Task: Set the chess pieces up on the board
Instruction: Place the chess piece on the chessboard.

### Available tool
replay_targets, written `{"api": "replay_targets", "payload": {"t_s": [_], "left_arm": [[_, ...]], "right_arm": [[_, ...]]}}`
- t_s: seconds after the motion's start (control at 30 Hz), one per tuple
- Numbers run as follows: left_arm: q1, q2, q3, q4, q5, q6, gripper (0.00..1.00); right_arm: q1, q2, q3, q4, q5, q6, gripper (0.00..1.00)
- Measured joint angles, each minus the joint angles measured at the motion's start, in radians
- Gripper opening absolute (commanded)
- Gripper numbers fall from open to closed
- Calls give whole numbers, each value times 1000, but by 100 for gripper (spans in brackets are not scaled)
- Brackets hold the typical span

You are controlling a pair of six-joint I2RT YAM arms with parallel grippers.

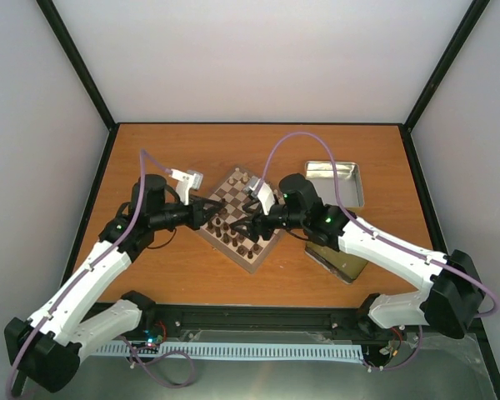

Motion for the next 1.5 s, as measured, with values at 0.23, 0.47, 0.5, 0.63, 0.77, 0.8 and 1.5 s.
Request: {"api": "replay_targets", "payload": {"t_s": [0.23,0.47,0.5,0.63,0.77,0.8,1.5], "left_arm": [[0,-14,-50,-45,-395,-16,1],[0,109,-60,-101,-671,-79,1],[0,136,-61,-101,-692,-90,1],[-1,220,-81,-87,-734,-122,1],[-1,287,-101,-53,-737,-132,3],[-1,303,-106,-40,-730,-134,3],[-1,404,-172,153,-681,-140,17]], "right_arm": [[-6,5,-13,-18,138,40,80],[-9,17,-13,-35,221,80,80],[-9,20,-13,-36,224,82,80],[-9,27,-13,-37,230,89,80],[-10,27,-13,-39,234,89,80],[-10,27,-13,-39,236,89,80],[-11,40,-19,-50,241,89,80]]}}
